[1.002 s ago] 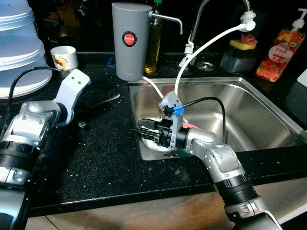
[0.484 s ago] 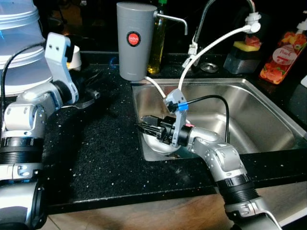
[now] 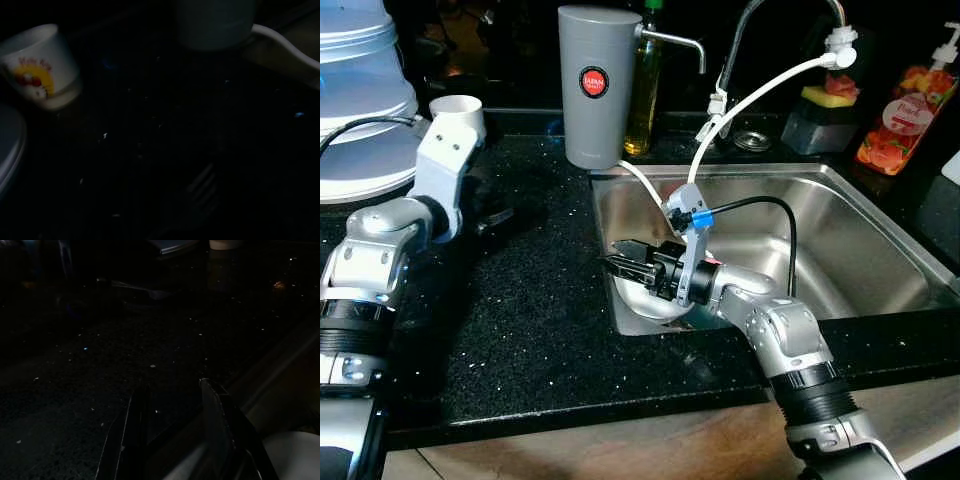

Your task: Kitchen organization

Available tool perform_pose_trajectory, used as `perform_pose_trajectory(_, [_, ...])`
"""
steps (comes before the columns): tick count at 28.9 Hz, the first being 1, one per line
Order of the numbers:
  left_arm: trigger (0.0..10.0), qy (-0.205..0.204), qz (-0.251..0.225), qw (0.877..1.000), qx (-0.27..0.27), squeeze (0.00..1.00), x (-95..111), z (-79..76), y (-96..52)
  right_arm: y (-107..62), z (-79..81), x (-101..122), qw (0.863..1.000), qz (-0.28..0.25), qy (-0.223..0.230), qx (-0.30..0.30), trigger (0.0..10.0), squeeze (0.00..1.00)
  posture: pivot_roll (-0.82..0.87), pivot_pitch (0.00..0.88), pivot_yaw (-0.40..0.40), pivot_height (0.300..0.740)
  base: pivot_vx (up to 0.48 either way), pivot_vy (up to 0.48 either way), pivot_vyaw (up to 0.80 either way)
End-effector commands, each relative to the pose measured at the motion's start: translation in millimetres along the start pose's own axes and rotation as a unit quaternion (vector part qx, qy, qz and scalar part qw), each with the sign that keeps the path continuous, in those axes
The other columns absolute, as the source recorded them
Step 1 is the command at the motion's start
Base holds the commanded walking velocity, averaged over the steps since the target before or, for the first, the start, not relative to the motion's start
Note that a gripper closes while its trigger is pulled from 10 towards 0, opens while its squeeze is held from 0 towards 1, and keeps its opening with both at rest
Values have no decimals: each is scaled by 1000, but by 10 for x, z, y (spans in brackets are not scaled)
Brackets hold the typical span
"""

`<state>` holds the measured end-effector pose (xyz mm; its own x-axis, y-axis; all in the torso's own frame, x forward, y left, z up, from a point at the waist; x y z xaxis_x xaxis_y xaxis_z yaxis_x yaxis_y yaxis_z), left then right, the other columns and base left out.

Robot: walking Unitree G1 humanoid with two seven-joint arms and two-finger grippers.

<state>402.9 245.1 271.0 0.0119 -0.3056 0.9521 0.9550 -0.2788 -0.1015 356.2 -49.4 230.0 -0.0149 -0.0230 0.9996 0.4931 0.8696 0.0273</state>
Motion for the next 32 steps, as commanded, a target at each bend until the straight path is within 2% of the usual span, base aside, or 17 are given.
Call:
perform_pose_trajectory(1, [10000,-8,-13,1000,18,1000,33,123,-21,-2,14,34,1000,-5,3,6,10000,0,74,98,-59,740,0,0,0])
perform_pose_trajectory(9, [10000,18,19,999,21,1000,-91,229,25,-7,32,29,1000,-2,4,12,10000,0,71,108,-59,740,0,0,0])
perform_pose_trajectory(15, [10000,-7,61,998,-14,1000,-213,186,62,-12,38,25,1000,1,4,14,10000,0,70,110,-57,740,0,0,0])
perform_pose_trajectory(16, [10000,-11,72,997,-35,792,-240,150,74,-15,34,28,1000,1,3,14,10000,0,70,110,-57,740,0,0,0])
perform_pose_trajectory(17, [10000,-11,72,997,-35,792,-240,150,74,-15,34,28,1000,1,3,14,10000,0,70,110,-57,740,0,0,0])
perform_pose_trajectory(18, [10000,-10,81,995,-48,0,-258,130,78,-18,31,32,1000,1,3,14,10000,0,69,110,-53,740,0,0,0])
perform_pose_trajectory(21, [10000,-10,100,992,-79,0,-288,79,82,-22,23,40,1000,1,2,12,10000,0,69,110,-53,740,0,0,0])
perform_pose_trajectory(22, [3255,-5,117,988,-98,0,-310,51,74,-24,20,45,1000,0,2,11,10000,0,66,107,-49,740,0,0,0])
perform_pose_trajectory(23, [0,1,130,985,-112,0,-324,34,64,-27,16,48,1000,0,1,11,10000,0,66,106,-48,740,0,0,0])
perform_pose_trajectory(27, [0,17,159,978,-132,0,-356,21,44,-31,8,55,1000,0,1,9,10000,0,66,106,-48,740,0,0,0])
perform_pose_trajectory(32, [0,23,166,978,-122,0,-344,54,43,-31,0,60,1000,-1,2,7,10000,0,67,106,-48,740,0,0,0])
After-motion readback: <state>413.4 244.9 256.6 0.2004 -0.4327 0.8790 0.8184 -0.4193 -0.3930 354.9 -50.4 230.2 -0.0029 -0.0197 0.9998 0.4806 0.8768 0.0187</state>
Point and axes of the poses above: a point about 5 cm out from each wrist's last joint towards the gripper, its own y axis pointing out of the wrist towards the gripper, its own x axis along the axis of the wrist's last joint, z = x × y, the point moved 3 cm from there along y, pointing out of the wrist towards the gripper, and after that the axes turned 2 degrees about -y, right-handed, at the moved point
